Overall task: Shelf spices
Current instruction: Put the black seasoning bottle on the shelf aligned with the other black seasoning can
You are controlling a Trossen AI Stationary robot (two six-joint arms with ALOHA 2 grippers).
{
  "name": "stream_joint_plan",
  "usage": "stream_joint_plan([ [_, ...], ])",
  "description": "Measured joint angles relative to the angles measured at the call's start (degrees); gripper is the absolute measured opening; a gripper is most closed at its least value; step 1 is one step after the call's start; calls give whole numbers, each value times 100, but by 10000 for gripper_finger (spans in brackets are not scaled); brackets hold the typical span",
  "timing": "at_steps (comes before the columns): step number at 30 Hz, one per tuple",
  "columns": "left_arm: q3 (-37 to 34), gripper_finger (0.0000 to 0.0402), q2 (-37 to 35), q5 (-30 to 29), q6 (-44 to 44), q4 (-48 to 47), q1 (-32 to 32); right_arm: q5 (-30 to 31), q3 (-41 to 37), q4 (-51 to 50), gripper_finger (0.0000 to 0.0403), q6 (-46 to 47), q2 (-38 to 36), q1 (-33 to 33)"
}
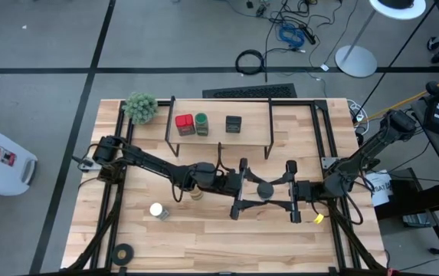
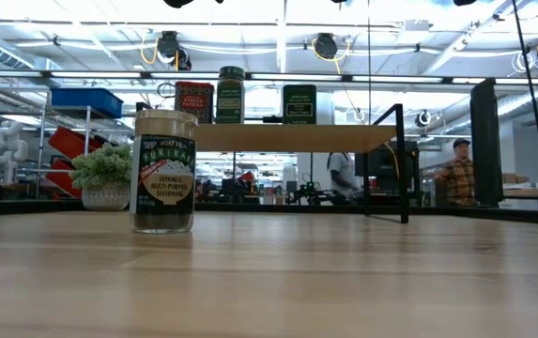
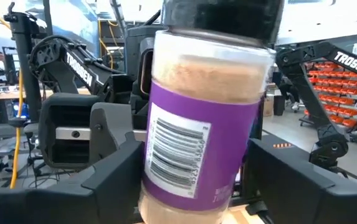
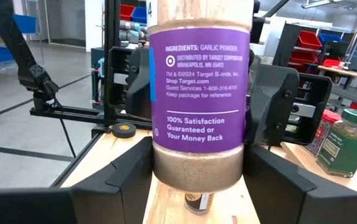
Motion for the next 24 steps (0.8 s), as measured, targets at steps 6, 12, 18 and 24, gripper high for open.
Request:
stream_joint_plan([
  [6,2,306,-2,-80,55,3,-13,-73,-2,5,214,20,11,2],
  [12,2,307,-34,-161,180,-50,-5,-18,-2,4,214,22,9,2],
  [18,2,307,-234,-206,250,-431,-5,12,4,30,214,39,0,2],
  [24,2,307,-472,-213,335,-985,-16,12,4,-2,214,39,2,2],
])
